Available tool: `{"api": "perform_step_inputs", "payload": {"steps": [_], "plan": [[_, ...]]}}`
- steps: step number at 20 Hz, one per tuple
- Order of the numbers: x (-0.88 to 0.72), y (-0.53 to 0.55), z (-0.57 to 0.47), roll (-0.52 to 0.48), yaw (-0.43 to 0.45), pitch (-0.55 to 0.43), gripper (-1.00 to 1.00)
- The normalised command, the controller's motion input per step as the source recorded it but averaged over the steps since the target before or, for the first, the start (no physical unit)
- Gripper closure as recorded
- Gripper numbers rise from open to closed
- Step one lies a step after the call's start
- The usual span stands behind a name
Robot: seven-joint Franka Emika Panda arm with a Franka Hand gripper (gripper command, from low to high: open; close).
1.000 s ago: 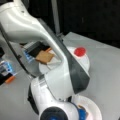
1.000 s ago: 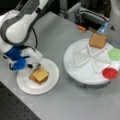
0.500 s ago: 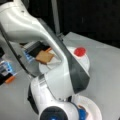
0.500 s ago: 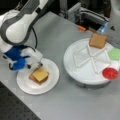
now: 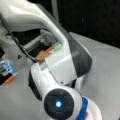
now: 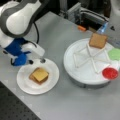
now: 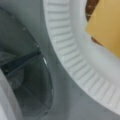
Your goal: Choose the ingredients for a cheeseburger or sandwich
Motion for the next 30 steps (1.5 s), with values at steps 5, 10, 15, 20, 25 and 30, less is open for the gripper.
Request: {"api": "perform_step_inputs", "payload": {"steps": [5, 10, 15, 20, 25, 30], "plan": [[-0.60, 0.47, 0.13, -0.584, -0.157, -0.129, -1.00], [-0.76, 0.51, 0.07, -0.792, -0.258, -0.377, -1.00], [-0.85, 0.44, 0.04, -0.642, -0.100, -0.403, -1.00], [-0.71, 0.37, -0.08, -0.513, -0.104, -0.394, -1.00], [-0.53, 0.25, -0.07, -0.175, -0.116, -0.310, -1.00], [-0.39, 0.17, -0.02, 0.026, -0.200, -0.245, -1.00]]}}
